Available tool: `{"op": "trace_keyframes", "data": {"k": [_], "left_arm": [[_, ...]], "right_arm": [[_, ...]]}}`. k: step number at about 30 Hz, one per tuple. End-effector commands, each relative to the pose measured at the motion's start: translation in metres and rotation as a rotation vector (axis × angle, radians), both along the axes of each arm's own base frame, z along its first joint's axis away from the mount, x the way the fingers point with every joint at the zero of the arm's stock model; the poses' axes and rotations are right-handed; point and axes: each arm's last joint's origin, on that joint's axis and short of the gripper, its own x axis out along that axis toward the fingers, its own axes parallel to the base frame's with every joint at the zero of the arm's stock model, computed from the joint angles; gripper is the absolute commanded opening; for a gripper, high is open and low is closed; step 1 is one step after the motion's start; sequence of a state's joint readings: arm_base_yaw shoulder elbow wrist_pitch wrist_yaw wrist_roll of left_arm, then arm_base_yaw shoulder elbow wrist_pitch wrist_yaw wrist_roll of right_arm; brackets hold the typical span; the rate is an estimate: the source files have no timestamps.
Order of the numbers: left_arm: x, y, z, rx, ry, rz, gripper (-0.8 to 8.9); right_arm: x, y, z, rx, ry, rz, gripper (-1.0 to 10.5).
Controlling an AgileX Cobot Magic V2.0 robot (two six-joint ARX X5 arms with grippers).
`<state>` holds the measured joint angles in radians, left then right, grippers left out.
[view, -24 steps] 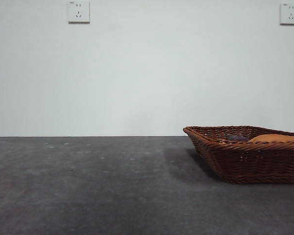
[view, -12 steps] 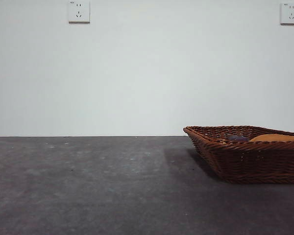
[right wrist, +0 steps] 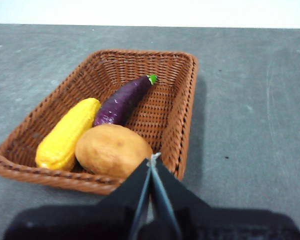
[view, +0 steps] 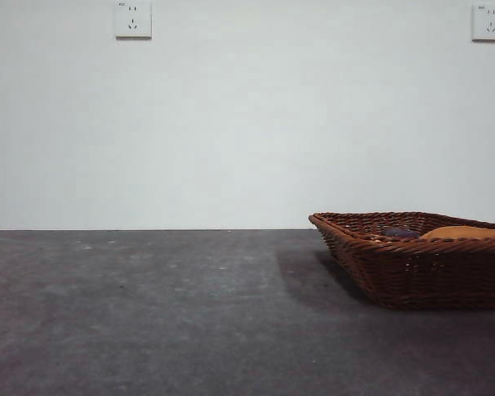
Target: Help me put the vegetables on the table into the basket
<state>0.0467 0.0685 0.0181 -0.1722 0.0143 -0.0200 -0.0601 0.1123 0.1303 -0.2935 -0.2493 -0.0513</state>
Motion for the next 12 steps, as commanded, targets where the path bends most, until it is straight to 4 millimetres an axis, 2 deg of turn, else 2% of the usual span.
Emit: {"op": "trace_keyframes", "data": {"k": [1,3,12], "left_arm": [[0.0004,0.0001,-0.0031,-0.007,0.005,-0.001,-0.03],[0.0004,0.0001,-0.0031,-0.007,0.005,-0.001,-0.03],[0.0005,0.0002,-0.0034,-0.007,0.008,0.000,-0.03]], "right_arm": [[-0.0005,-0.0001,-0.0146,0.036,0.010,-0.017,0.0],[-0.0010,0.0000,-0.0198,0.051,0.000,-0.021,0.0],[-0.0020,-0.0013,-0.0181,0.031,-0.032,-0.065,0.0]]}}
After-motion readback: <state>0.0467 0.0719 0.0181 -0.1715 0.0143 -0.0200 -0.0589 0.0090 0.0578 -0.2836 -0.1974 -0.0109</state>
